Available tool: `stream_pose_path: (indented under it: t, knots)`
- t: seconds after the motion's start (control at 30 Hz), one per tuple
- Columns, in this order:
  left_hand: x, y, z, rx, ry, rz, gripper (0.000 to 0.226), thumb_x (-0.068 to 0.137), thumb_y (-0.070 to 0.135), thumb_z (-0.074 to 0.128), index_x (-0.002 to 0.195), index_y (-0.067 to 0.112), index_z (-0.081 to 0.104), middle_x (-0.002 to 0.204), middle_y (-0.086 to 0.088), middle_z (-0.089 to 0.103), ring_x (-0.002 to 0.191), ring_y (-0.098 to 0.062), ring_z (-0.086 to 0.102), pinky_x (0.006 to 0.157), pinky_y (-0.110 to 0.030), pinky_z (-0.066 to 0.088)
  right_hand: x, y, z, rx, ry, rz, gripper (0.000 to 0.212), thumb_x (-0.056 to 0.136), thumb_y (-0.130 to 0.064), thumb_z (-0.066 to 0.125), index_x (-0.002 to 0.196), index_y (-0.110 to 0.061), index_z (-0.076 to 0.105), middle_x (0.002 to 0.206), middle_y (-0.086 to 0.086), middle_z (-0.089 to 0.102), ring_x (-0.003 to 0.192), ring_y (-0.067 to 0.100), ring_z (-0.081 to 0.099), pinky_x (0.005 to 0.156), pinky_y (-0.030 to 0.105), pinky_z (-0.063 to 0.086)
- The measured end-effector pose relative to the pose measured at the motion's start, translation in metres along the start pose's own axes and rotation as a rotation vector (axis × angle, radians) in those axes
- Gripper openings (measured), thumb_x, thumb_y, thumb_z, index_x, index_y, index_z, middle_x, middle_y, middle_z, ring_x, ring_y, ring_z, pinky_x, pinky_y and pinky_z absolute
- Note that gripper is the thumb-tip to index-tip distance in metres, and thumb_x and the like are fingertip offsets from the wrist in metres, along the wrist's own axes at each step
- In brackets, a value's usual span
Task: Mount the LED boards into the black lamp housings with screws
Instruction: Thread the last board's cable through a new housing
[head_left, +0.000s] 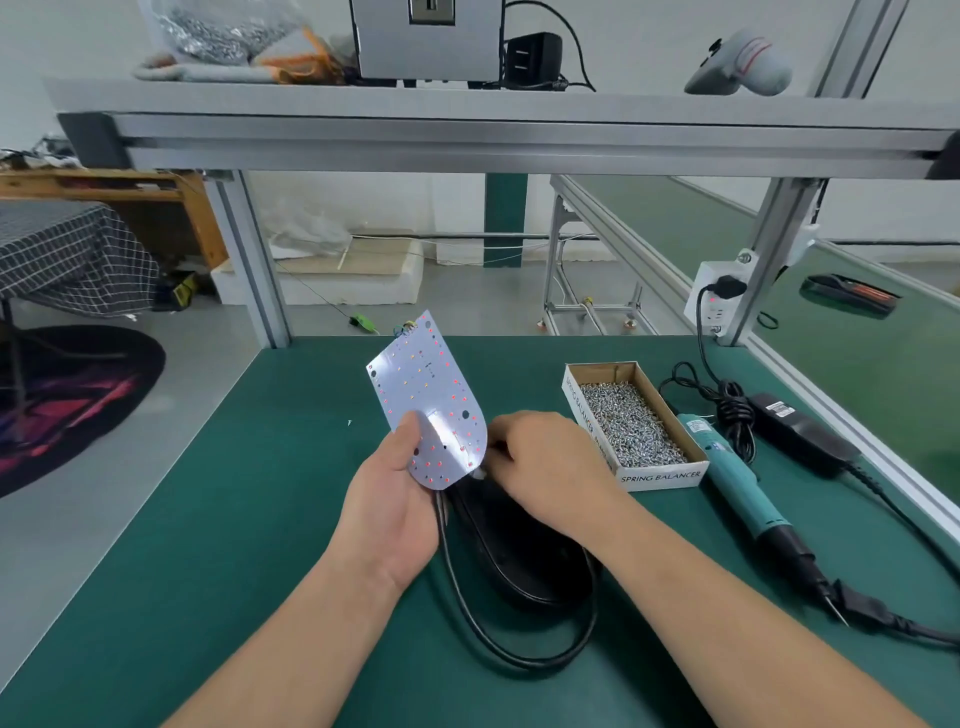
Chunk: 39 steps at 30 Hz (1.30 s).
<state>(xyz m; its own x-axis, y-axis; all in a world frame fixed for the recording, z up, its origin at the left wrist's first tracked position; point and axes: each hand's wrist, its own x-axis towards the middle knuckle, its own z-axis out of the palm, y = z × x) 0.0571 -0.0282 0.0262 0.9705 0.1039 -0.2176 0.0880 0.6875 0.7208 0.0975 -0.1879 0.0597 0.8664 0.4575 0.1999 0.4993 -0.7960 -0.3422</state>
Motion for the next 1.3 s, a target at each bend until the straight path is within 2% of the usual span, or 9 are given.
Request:
stream_pose_path:
  t: [0.13, 0.3, 0.4, 0.53, 0.73, 0.9, 1.0, 1.17, 1.3]
  knots:
    - [0.003, -0.002, 0.006, 0.076, -0.013, 0.057, 0.046, 0.112, 0.035, 0.047, 0.149, 0.008, 0.057, 0.145, -0.015, 0.067, 0.138, -0.034, 0.060, 0.122, -0.056, 0.039, -0.002, 0.000, 0.007, 0.025, -0.042, -0.017, 0.029, 0.101, -0.033, 0.053, 0.074, -0.023, 0.046, 0.073, -0.003, 0.052, 0.074, 0.031, 0.048, 0.062, 0.040, 0.040]
    - [0.005, -0.004, 0.002, 0.175, -0.039, 0.086, 0.047, 0.113, 0.033, 0.044, 0.145, 0.002, 0.058, 0.141, -0.027, 0.065, 0.123, -0.038, 0.066, 0.117, -0.063, 0.043, -0.008, 0.018, -0.006, 0.608, -0.188, 0.104, 0.022, 0.100, -0.029, 0.048, 0.091, -0.026, 0.068, 0.086, -0.010, 0.074, 0.080, 0.008, 0.065, 0.076, 0.026, 0.051]
    - [0.005, -0.005, -0.004, 0.244, -0.033, 0.098, 0.040, 0.112, 0.029, 0.047, 0.141, 0.006, 0.063, 0.137, -0.016, 0.072, 0.129, -0.033, 0.068, 0.110, -0.052, 0.049, -0.012, 0.033, -0.005, 0.690, 0.010, 0.184, 0.034, 0.097, -0.045, 0.046, 0.105, -0.024, 0.071, 0.100, -0.011, 0.073, 0.099, 0.005, 0.065, 0.090, 0.027, 0.051]
    - [0.005, -0.005, -0.007, 0.279, -0.047, 0.119, 0.034, 0.110, 0.027, 0.052, 0.134, 0.009, 0.069, 0.134, -0.011, 0.074, 0.127, -0.031, 0.069, 0.105, -0.047, 0.051, -0.018, 0.043, 0.001, 0.483, 0.175, 0.113, 0.022, 0.103, -0.020, 0.056, 0.099, -0.022, 0.078, 0.105, -0.015, 0.065, 0.109, -0.008, 0.053, 0.092, 0.006, 0.035]
    - [0.006, -0.003, -0.005, 0.163, -0.042, 0.120, 0.042, 0.113, 0.028, 0.045, 0.144, 0.004, 0.058, 0.141, -0.014, 0.069, 0.133, -0.032, 0.065, 0.116, -0.053, 0.047, -0.016, 0.033, 0.000, 0.527, 0.132, 0.116, 0.026, 0.100, -0.017, 0.062, 0.080, -0.031, 0.068, 0.090, -0.018, 0.068, 0.096, -0.006, 0.059, 0.078, 0.009, 0.039]
    - [0.001, -0.001, 0.002, 0.156, -0.121, 0.213, 0.046, 0.103, 0.036, 0.057, 0.136, 0.005, 0.064, 0.135, -0.010, 0.074, 0.120, -0.025, 0.072, 0.084, -0.029, 0.062, -0.021, 0.029, 0.001, 0.784, 0.056, 0.252, 0.006, 0.094, -0.024, 0.076, 0.095, -0.029, 0.073, 0.089, -0.006, 0.077, 0.078, 0.012, 0.070, 0.075, 0.034, 0.057]
    - [-0.002, -0.003, 0.006, 0.164, -0.128, 0.225, 0.044, 0.101, 0.035, 0.059, 0.133, 0.006, 0.068, 0.128, -0.011, 0.076, 0.105, -0.020, 0.076, 0.075, -0.027, 0.061, -0.019, 0.031, 0.001, 0.921, 0.087, 0.339, 0.028, 0.086, -0.022, 0.087, 0.103, -0.033, 0.068, 0.100, -0.003, 0.076, 0.077, 0.011, 0.072, 0.073, 0.031, 0.061]
    - [-0.008, 0.005, 0.008, 0.142, -0.157, 0.186, 0.048, 0.101, 0.036, 0.056, 0.142, 0.011, 0.063, 0.142, -0.009, 0.070, 0.128, -0.023, 0.069, 0.101, -0.043, 0.057, -0.007, 0.039, -0.008, 0.951, 0.244, 0.439, 0.059, 0.084, -0.025, 0.090, 0.135, -0.031, 0.060, 0.119, -0.014, 0.066, 0.105, 0.002, 0.066, 0.090, 0.021, 0.053]
    - [-0.016, 0.001, 0.010, 0.224, -0.244, 0.137, 0.047, 0.104, 0.034, 0.061, 0.145, 0.013, 0.063, 0.147, -0.011, 0.066, 0.139, -0.033, 0.060, 0.115, -0.057, 0.045, -0.002, 0.044, -0.016, 1.197, 0.393, 0.531, 0.047, 0.085, -0.011, 0.087, 0.127, -0.016, 0.065, 0.116, 0.008, 0.075, 0.095, 0.019, 0.076, 0.083, 0.033, 0.063]
